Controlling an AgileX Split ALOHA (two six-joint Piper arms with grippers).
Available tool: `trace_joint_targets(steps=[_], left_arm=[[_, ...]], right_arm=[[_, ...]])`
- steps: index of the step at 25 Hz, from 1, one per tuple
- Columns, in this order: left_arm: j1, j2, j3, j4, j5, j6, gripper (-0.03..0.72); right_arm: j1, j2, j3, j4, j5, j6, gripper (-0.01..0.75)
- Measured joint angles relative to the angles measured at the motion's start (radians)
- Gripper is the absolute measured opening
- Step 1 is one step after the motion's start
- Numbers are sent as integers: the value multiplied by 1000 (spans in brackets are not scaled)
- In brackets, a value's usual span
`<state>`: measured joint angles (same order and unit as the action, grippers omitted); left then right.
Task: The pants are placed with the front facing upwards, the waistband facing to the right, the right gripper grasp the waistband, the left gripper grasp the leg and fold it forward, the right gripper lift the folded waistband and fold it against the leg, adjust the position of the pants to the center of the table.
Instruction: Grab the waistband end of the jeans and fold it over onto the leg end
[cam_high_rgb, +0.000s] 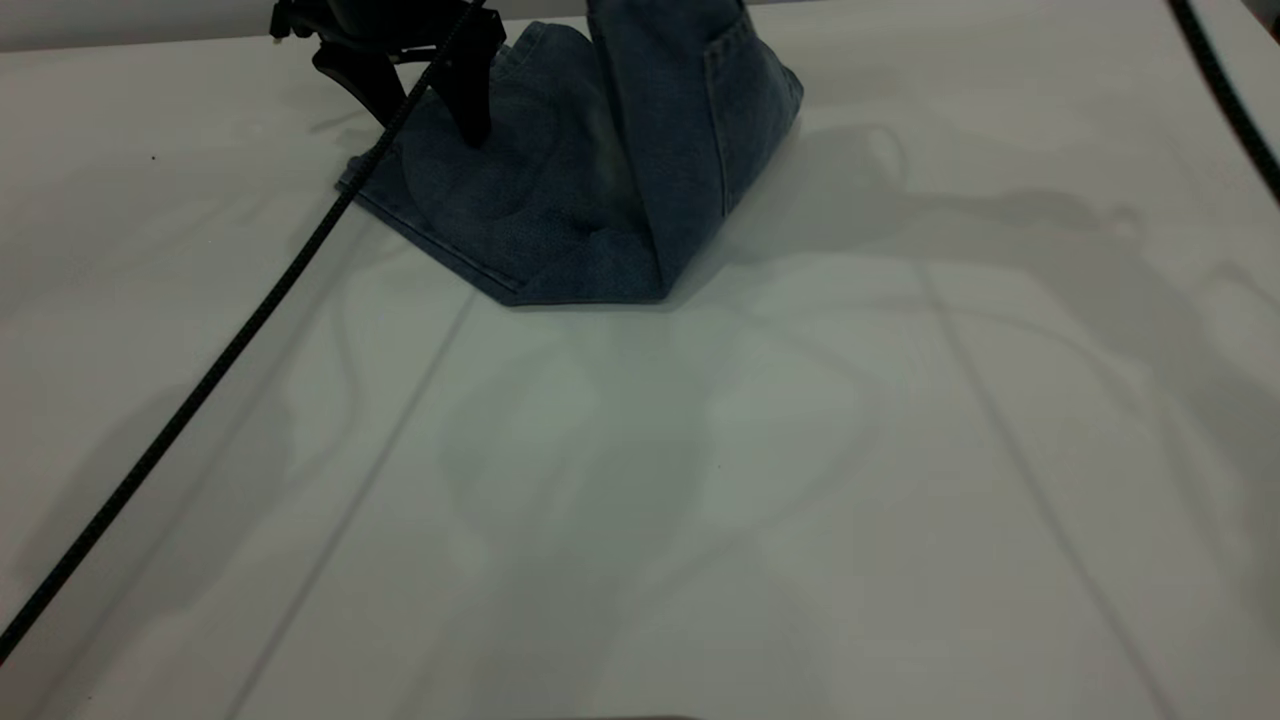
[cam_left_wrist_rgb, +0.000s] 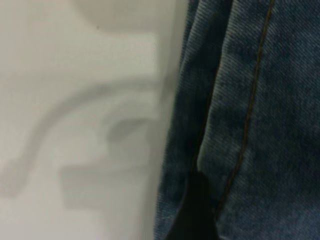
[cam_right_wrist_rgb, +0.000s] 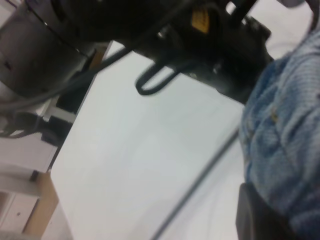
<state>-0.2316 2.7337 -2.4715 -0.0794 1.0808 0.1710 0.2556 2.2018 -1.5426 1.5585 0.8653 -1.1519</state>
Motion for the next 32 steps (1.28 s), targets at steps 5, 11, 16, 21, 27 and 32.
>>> trace_joint_targets(steps=[5,11,16,21,27,32], left_arm=[[0,11,0,0,-5,-12,557],[0,17,0,10,-1,-14,557],[0,2,-1,156,61,-42,557],[1,-104,-24,324,90,-125,557],[0,-229,-144,326,91,-130,557],[0,-282,-184,255,91,-130,557]], right_arm=[[67,27,-5,185,-62,-154,82],[102,110,-39,217,-90,-193,82],[103,152,-45,221,-86,-198,82],[103,152,-49,222,-93,-246,82],[104,152,-49,223,-118,-287,83],[144,152,-49,227,-150,-318,108]])
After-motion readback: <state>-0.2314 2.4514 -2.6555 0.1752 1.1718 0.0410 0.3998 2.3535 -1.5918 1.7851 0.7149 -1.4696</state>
